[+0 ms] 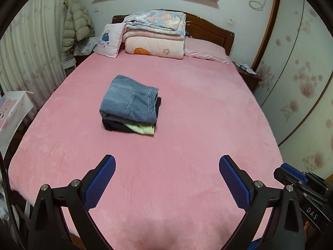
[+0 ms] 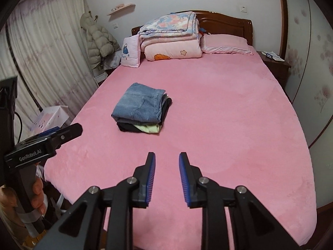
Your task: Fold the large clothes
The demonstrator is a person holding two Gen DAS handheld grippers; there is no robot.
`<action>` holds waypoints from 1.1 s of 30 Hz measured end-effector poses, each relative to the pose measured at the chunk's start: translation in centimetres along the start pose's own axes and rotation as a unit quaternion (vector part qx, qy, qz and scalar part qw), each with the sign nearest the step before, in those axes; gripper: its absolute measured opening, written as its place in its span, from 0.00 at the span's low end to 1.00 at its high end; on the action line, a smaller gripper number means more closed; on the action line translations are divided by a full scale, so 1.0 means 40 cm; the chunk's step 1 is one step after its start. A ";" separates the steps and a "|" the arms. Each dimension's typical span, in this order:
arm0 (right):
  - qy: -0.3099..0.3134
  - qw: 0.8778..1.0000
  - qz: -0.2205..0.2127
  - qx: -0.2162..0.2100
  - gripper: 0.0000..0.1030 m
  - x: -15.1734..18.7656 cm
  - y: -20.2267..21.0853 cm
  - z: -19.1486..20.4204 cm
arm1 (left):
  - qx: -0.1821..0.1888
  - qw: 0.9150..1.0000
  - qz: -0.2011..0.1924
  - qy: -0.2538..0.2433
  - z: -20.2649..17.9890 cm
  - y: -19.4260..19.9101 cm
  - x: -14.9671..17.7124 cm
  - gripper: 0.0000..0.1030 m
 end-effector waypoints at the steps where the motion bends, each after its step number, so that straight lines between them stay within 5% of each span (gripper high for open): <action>1: -0.002 1.000 0.000 -0.001 0.25 0.013 0.005 -0.007 | -0.002 1.000 0.001 0.001 -0.014 0.004 0.017 0.96; 5: -0.019 1.000 -0.006 0.011 0.49 0.056 0.021 -0.034 | -0.012 1.000 -0.004 -0.007 -0.068 0.022 0.078 0.96; 13: -0.037 0.999 -0.014 0.029 0.49 0.104 0.035 -0.086 | -0.041 0.999 -0.007 -0.032 -0.146 0.014 0.151 0.96; 33: -0.029 0.999 0.001 0.035 0.51 0.143 0.017 -0.115 | -0.039 0.999 0.014 -0.035 -0.183 -0.015 0.173 0.96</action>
Point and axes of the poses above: each gripper's, at about its wrist camera, not at the fingertips, and y roughly against the way its jaws point, z to its left, x to its underside, the point moved 7 cm from there along -y, roughly the way its jaws point, and after that the axes turned 10 degrees about z, right-handed, at the moved point
